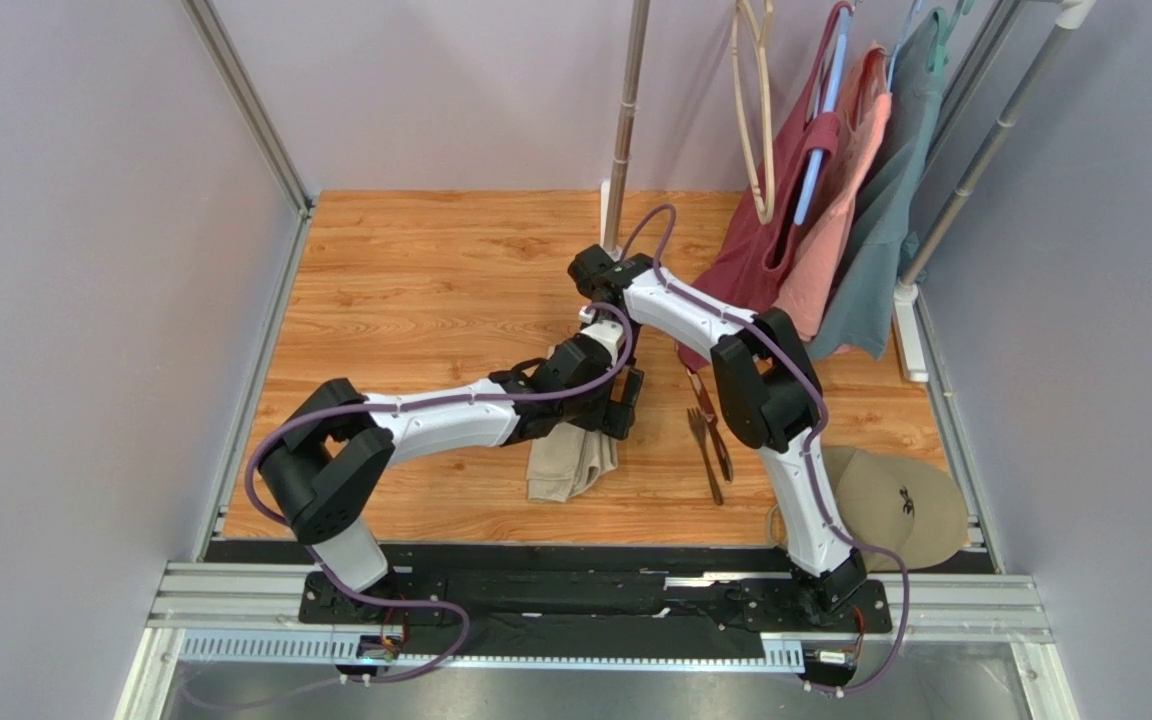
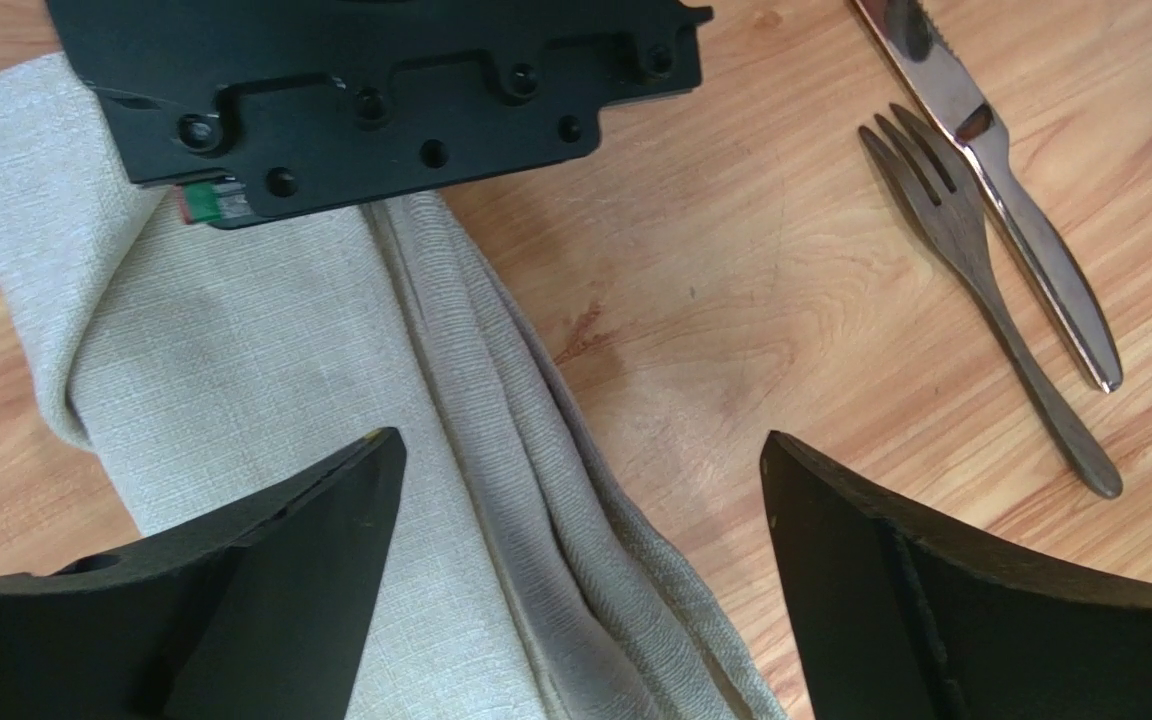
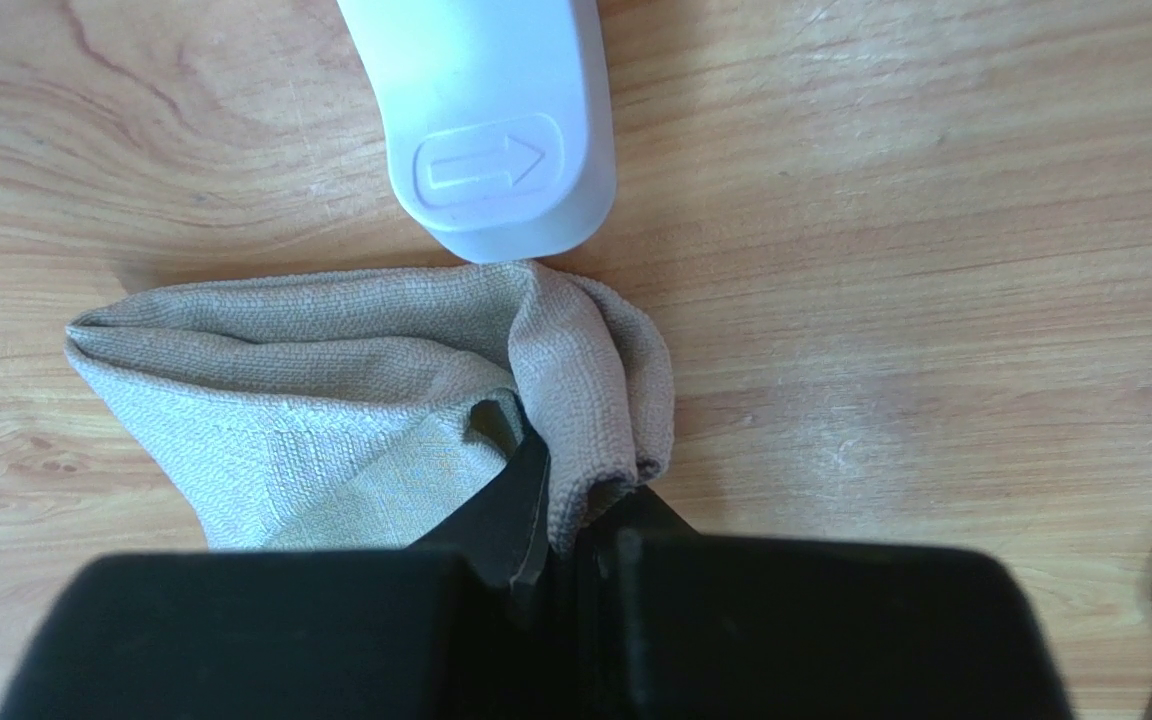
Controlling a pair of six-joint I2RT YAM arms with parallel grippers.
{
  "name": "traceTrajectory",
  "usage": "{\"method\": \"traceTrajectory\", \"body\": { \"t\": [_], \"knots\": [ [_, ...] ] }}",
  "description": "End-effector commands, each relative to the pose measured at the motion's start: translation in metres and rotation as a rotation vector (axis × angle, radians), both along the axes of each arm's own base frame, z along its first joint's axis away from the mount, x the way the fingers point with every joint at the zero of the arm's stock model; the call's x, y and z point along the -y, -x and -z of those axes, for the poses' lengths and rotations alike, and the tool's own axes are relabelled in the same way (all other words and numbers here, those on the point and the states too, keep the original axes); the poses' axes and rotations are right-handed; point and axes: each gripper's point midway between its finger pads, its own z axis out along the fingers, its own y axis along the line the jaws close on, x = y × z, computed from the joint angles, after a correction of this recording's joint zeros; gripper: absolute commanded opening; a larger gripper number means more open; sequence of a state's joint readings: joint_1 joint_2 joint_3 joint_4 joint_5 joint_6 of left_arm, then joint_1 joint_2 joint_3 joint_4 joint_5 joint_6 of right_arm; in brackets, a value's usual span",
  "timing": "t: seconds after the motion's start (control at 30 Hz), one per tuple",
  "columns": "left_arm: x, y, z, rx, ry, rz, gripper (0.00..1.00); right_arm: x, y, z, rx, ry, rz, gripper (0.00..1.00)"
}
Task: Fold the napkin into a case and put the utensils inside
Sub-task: Fold the 2/3-rectangle-folded napkin at the center of the board.
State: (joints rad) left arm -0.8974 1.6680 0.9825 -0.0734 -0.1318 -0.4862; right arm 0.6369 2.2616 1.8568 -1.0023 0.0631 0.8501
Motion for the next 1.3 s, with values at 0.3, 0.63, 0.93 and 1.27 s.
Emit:
{"method": "traceTrajectory", "body": {
  "t": [0.3, 0.63, 0.93, 1.27],
  "knots": [
    [0.008, -0.024, 0.008, -0.018, -0.019, -0.111, 0.74, -0.013, 0.015, -0.016, 0.011, -0.035, 0.043, 0.00],
    [0.003, -0.008, -0.001, -0.057, 0.114, -0.104, 0.20, -0.008, -0.001, -0.020, 0.037, -0.145, -0.045, 0.18],
    [0.005, 0.004, -0.008, -0.093, 0.279, -0.056, 0.07, -0.003, -0.020, -0.066, 0.196, -0.402, -0.228, 0.66],
    [0.001, 0.016, -0.007, -0.134, 0.474, -0.020, 0.06, 0.015, -0.010, -0.075, 0.320, -0.452, -0.395, 0.85]
  ]
}}
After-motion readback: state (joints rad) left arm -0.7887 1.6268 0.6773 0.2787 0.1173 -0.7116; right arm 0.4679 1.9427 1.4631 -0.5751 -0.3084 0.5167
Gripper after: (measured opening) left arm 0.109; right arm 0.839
